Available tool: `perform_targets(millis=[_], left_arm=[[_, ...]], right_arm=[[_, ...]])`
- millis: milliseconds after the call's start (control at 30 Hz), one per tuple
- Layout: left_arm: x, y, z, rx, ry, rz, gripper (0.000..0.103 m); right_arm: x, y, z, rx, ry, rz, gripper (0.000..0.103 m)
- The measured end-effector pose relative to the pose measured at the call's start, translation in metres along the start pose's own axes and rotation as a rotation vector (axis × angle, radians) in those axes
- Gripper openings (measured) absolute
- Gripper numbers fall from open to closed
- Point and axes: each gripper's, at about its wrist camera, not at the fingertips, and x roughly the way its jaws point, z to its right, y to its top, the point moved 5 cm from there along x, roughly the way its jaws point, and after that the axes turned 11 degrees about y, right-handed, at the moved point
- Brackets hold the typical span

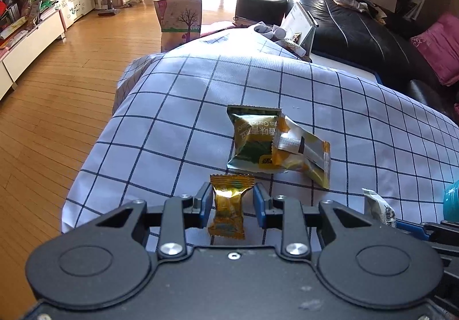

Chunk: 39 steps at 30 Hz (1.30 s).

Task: Organize snacks
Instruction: 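Close the right gripper on the white bar while the left gripper grasps the gold candy, then carry the white bar with the right gripper over the teal tin while the left gripper lifts the gold candy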

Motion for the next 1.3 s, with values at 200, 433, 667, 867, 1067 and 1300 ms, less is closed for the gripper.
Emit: perform_targets(millis=[200,433,667,867,1067,1300], left_arm=[[-0.011,0.003,0.008,-0.006,0.003,0.041,0.030],[-0.027,0.000,0.041,0.054,-0.032,0.080,0.025],[-0.048,-0.008,0.093,0.154,-0.111,0.117,0.021],[-0.059,-0.005,0.091,0.135,-0.162,0.126,0.021],[-0.053,-0.002,0.068,0.099,-0.128,0.094,0.037],[-0.031,-0.003,0.046,0.079,-0.022,0.048,0.044]], right_arm=[[-0.042,0.004,0.008,0.077,0.020,0.135,0.028],[-0.078,0.003,0.033,0.163,-0.161,0.249,0.028],[-0.098,-0.006,0.073,0.262,-0.311,0.282,0.028],[-0.106,-0.012,0.094,0.336,-0.287,0.293,0.028],[-0.109,-0.015,0.093,0.331,-0.257,0.290,0.028],[-0.109,-0.015,0.088,0.313,-0.240,0.288,0.028]])
